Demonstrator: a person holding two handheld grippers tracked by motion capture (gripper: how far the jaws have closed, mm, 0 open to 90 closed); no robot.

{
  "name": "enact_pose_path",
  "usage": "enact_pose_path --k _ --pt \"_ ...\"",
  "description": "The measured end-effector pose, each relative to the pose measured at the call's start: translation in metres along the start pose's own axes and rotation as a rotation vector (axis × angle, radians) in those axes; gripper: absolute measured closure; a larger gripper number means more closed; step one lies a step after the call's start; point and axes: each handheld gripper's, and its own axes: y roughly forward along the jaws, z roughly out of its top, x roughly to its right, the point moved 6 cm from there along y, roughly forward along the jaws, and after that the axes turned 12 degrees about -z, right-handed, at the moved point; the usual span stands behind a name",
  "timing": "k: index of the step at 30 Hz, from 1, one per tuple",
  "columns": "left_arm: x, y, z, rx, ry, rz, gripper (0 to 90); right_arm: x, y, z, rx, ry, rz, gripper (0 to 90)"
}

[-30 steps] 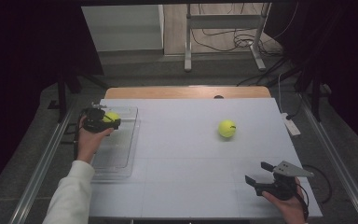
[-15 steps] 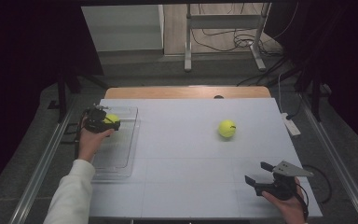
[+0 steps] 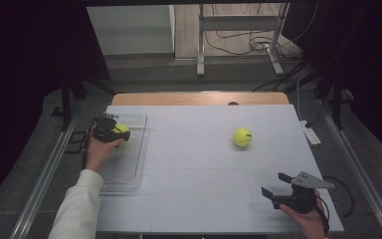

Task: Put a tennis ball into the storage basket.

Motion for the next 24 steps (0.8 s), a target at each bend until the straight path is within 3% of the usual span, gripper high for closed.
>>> enact_pose_path --k 10,19,22,24 --pt "-0.003 0.01 -0.004 -0.052 0.009 0.031 26.6 0.0 0.0 0.0 -0.002 0.001 -0.001 13.3" --pt "-0.003 0.012 -0.003 -0.045 0.019 0.047 26.0 0.001 0.001 0.0 -0.002 0.0 -0.001 13.2" --pt "-0.002 0.011 -0.002 -0.041 0.017 0.042 23.7 0.0 0.0 0.0 -0.002 0.001 0.0 13.3" --pt "0.0 0.01 -0.002 -0.044 0.027 0.042 17.5 0.0 0.0 -0.001 -0.003 0.0 0.0 13.2"
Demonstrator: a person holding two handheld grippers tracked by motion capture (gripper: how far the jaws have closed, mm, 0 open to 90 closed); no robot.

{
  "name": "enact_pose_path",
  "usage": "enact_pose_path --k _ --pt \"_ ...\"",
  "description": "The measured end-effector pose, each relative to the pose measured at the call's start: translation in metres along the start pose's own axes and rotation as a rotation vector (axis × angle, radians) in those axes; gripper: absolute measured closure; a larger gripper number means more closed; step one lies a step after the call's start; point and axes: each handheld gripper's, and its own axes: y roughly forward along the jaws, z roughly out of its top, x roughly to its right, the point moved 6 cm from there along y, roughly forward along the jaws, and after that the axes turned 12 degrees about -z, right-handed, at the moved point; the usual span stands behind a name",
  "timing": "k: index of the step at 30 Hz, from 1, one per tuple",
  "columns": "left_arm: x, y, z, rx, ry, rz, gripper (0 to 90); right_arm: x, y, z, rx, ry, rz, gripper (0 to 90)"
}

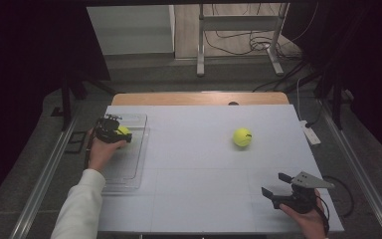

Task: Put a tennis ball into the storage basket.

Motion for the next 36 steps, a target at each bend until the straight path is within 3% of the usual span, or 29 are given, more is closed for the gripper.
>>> enact_pose_path --k 3,9,10,14,18,23,25,36 --pt "0.003 -0.004 0.001 0.016 0.01 0.0 14.7 0.0 0.0 0.0 -0.001 -0.001 0.0 13.2" --pt "0.017 -0.025 0.007 0.137 0.038 -0.042 12.7 0.0 0.0 0.0 0.0 0.0 -0.001 13.2" --pt "0.017 -0.025 0.007 0.137 0.038 -0.042 13.0 0.0 0.0 0.0 0.0 0.0 -0.001 13.2" --pt "0.027 -0.037 0.009 0.182 0.062 -0.087 13.6 0.0 0.0 0.0 -0.003 -0.002 -0.001 13.2" --pt "0.035 -0.047 0.008 0.213 0.069 -0.129 13.9 -0.001 0.0 0.0 -0.001 -0.001 -0.001 13.2" --pt "0.043 -0.066 0.006 0.288 0.06 -0.207 15.2 0.0 0.0 0.0 -0.002 0.001 -0.002 13.3" --pt "0.046 -0.073 0.003 0.309 0.067 -0.218 15.5 0.0 0.0 0.0 -0.002 0.0 -0.001 13.3" --pt "0.061 -0.09 -0.007 0.359 0.097 -0.29 15.6 0.0 0.0 0.0 -0.003 -0.001 -0.002 13.2"
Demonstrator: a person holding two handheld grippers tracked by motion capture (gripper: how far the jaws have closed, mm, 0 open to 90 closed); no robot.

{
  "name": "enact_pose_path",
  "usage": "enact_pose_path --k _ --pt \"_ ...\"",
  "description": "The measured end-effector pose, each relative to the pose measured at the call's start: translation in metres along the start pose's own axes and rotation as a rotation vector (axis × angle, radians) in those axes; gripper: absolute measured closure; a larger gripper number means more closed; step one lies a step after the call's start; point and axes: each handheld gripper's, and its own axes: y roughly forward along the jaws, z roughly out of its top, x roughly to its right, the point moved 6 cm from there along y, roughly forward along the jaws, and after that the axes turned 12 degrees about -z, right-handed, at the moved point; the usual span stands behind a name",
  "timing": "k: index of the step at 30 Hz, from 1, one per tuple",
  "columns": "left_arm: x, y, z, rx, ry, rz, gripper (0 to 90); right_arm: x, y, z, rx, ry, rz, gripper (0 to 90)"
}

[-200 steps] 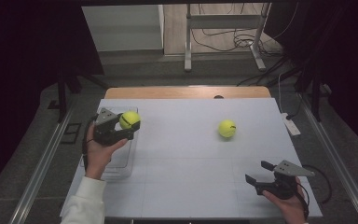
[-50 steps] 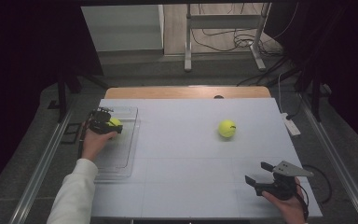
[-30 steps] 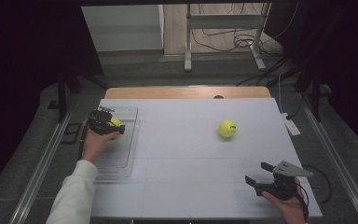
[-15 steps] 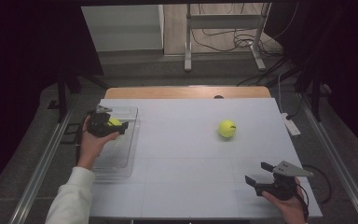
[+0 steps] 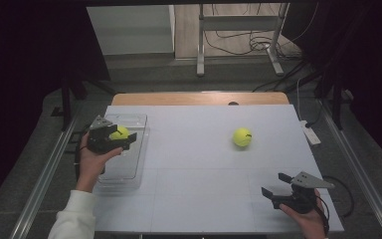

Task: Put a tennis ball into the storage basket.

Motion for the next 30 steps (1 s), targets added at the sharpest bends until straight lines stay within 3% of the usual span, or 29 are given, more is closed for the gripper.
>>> enact_pose_path --k 3,4,7,18,23,27,30 --pt "0.005 -0.002 0.0 0.011 0.003 -0.022 15.5 0.0 0.0 0.0 -0.001 -0.001 -0.003 13.2" --pt "0.011 -0.003 -0.001 0.019 0.012 -0.057 15.5 0.001 0.0 0.0 -0.002 0.0 -0.004 13.2" --pt "0.018 -0.001 -0.001 0.002 0.031 -0.076 15.0 0.001 0.001 0.0 -0.003 0.002 -0.004 13.2" --pt "0.044 -0.003 0.006 0.042 0.045 -0.168 15.0 0.001 0.003 0.001 -0.003 0.001 -0.001 13.2" --pt "0.056 -0.001 0.012 0.066 0.072 -0.201 15.0 0.0 0.005 0.001 -0.004 0.006 0.003 13.2" --pt "0.07 0.002 0.018 0.08 0.095 -0.259 15.0 -0.001 0.007 0.001 -0.012 -0.003 -0.003 13.2" --pt "0.074 0.003 0.02 0.081 0.106 -0.269 15.0 0.0 0.007 0.0 -0.014 -0.003 -0.008 13.1"
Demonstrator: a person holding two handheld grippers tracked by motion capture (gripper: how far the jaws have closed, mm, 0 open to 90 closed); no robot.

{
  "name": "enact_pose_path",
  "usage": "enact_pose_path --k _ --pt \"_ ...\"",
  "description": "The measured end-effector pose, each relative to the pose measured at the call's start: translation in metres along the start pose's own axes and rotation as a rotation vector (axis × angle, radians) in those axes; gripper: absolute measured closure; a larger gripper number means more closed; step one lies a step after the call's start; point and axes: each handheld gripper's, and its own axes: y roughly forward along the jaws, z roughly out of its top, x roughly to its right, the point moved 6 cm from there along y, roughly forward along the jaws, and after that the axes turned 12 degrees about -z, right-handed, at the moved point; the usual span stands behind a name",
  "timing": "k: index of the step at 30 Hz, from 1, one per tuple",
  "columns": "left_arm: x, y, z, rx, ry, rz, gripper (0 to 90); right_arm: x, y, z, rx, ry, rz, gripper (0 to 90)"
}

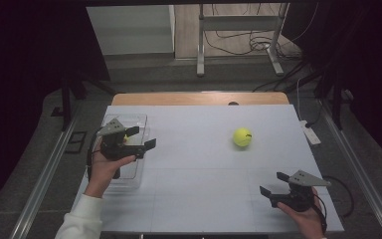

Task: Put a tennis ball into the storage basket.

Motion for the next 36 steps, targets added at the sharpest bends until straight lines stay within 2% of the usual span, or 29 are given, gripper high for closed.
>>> enact_pose_path --k 1,2,13,21,36 --pt "0.0 0.0 0.0 0.0 0.0 0.0 15.0 0.0 0.0 0.0 0.0 0.0 0.0 13.1" --pt "0.003 0.003 0.002 0.004 -0.002 -0.018 15.0 0.0 0.0 -0.001 -0.002 -0.003 -0.002 13.1" --pt "0.021 0.018 0.002 -0.034 0.02 -0.046 14.5 0.002 -0.005 -0.002 0.009 0.002 0.003 13.0" --pt "0.026 0.029 -0.002 -0.067 0.029 -0.053 14.5 0.003 -0.006 -0.002 0.012 0.004 0.004 13.0" --pt "0.038 0.039 -0.002 -0.077 0.051 -0.079 14.1 0.003 -0.005 -0.002 0.014 0.006 0.011 13.0"
